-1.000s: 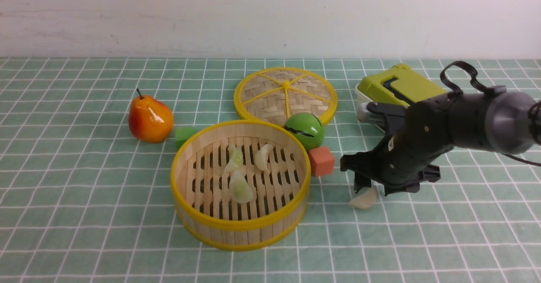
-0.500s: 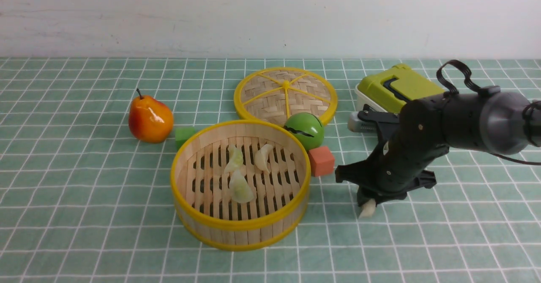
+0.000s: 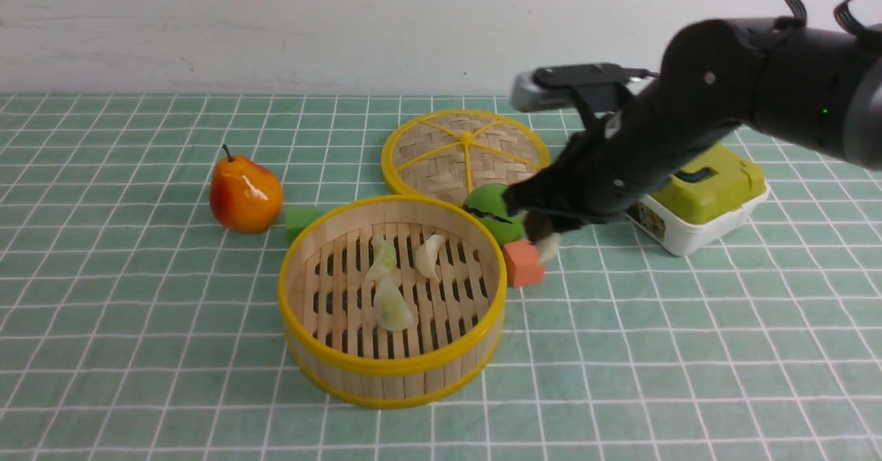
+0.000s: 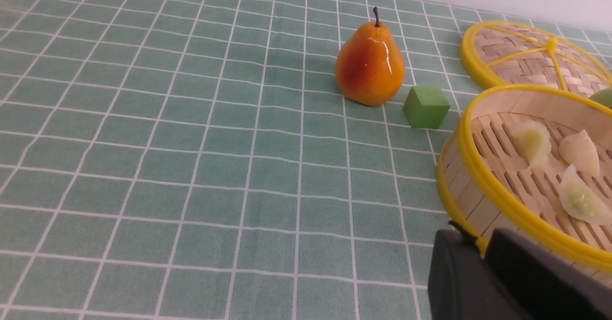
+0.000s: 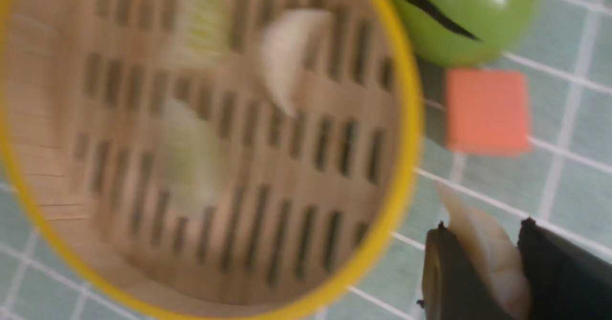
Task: Put the dumplings into the steamer on the table with the blue tablecloth.
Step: 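Place the dumpling in the bamboo steamer basket with the right gripper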
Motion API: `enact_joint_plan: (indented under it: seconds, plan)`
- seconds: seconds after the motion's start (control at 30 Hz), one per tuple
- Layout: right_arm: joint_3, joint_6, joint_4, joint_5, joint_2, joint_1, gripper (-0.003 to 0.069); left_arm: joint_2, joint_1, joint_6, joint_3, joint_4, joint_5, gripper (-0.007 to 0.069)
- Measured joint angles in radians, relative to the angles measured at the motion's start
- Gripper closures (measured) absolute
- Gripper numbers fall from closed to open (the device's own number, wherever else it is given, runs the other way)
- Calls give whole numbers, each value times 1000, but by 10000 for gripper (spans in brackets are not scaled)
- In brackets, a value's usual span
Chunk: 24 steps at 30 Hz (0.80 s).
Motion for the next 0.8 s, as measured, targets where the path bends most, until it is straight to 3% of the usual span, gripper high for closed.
enact_joint_plan:
  seconds: [0.2,0.5,0.8]
  plan:
    - [-86,-79,31,-108,157,141,477,0,0,0,0,0,-1,533]
    - [-90,-19,-64,-141,289,145,472,0,0,0,0,0,3,533]
    - [-90,38,-75,-92,256,145,266,0,0,0,0,0,3,522]
